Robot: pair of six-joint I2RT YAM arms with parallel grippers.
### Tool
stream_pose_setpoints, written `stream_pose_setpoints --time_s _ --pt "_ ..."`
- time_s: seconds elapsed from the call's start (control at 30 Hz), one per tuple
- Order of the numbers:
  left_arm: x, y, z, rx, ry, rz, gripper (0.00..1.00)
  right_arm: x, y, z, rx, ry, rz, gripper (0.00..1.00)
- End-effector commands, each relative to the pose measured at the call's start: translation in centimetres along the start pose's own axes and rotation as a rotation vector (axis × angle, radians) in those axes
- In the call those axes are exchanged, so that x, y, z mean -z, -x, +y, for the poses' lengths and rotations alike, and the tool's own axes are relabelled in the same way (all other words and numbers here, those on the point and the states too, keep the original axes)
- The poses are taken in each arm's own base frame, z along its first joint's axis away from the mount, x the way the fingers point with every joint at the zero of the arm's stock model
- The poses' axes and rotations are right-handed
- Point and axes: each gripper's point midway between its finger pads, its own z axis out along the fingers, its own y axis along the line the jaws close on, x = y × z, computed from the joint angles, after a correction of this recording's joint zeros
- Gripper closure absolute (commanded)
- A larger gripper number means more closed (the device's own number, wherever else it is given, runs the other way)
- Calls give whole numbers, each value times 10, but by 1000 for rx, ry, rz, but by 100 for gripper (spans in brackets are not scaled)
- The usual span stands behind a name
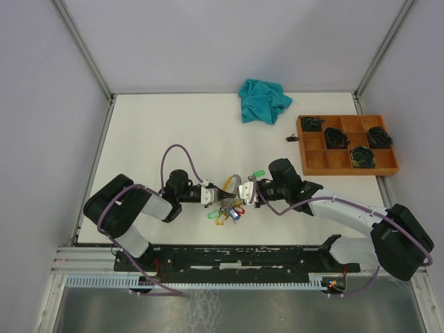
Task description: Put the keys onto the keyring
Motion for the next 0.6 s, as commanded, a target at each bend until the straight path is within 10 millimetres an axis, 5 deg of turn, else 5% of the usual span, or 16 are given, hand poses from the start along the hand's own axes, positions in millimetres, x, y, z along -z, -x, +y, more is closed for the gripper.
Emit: stream_pose_setpoints --time_s 0.0,0.57 --pt "-3 12 9 -82 2 -41 97 -1 10 -11 23 -25 -23 99" --pt "-3 12 8 -78 -7 -44 97 -5 14 -16 23 -38 -47 99"
